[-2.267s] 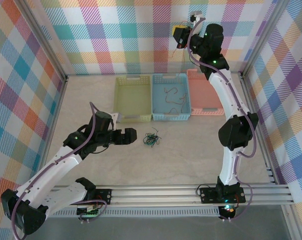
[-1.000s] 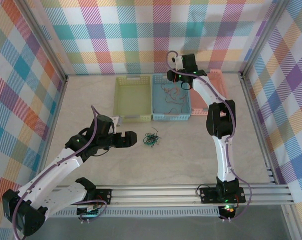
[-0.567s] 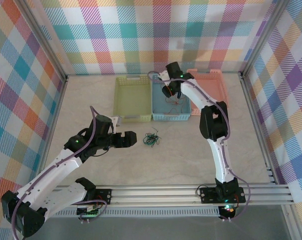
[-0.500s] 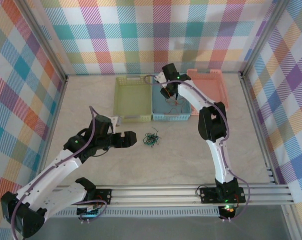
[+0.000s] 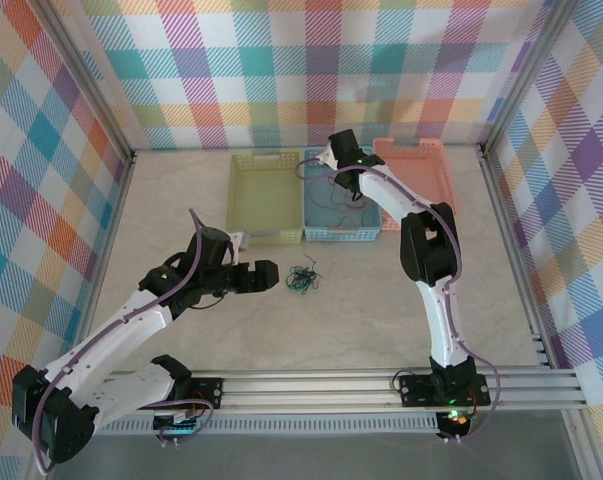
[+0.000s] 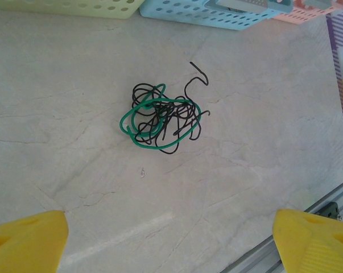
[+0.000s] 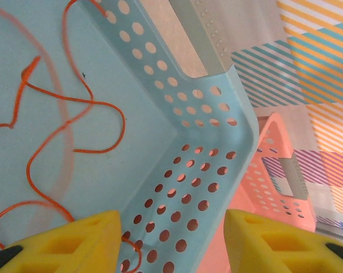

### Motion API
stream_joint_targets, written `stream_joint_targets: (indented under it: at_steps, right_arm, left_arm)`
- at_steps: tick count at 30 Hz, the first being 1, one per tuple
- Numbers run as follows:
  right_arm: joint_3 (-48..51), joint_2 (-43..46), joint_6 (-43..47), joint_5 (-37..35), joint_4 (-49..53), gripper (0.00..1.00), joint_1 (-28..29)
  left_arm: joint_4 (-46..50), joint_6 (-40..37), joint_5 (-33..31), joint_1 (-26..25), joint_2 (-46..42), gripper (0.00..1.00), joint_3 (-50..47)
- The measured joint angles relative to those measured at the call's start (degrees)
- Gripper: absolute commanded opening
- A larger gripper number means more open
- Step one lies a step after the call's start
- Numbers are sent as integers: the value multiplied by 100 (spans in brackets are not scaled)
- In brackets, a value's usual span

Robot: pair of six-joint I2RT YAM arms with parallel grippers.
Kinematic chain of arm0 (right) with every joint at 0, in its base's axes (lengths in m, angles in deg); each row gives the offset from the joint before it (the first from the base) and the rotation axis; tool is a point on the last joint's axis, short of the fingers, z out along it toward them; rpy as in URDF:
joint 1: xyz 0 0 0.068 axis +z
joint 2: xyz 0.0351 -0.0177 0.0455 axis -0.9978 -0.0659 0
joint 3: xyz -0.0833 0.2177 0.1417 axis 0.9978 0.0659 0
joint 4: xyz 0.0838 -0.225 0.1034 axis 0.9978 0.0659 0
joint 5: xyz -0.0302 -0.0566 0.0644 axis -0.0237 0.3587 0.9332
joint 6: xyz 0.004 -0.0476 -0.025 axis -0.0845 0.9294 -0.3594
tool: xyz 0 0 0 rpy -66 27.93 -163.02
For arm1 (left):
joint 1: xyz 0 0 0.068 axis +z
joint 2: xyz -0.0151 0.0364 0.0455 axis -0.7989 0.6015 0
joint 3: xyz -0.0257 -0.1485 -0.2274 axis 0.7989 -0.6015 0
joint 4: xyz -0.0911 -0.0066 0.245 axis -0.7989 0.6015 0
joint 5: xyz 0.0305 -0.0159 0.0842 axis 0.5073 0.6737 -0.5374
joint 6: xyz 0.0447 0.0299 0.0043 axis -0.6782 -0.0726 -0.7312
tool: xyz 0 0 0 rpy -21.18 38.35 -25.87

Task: Untangle the cables

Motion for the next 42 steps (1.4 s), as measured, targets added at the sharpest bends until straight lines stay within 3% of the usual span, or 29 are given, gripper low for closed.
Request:
stream_joint_targets:
  at_steps: [3,11,21,27,42]
  right_arm:
    - [-2,144,-455,459,245,50,-81]
    - [234,1276,-2175,2747,796,48,-369]
    - [4041,3829,-3611,5383,-986,43,-216]
    - [5427,4024,-3314,5812,-1727,47,308]
    - [6133,3375,-2277,5991,-3180,61,774]
  left_arm:
    - [-7,0,-2,0,9,92,0]
    - [-9,-2,-4,0,9,92,0]
    - [-289,-2,85,0,452,86,-94]
    - [-664,17,201,0,1119,80,-87]
    - [-1034,-9,114,0,1480,71,-79]
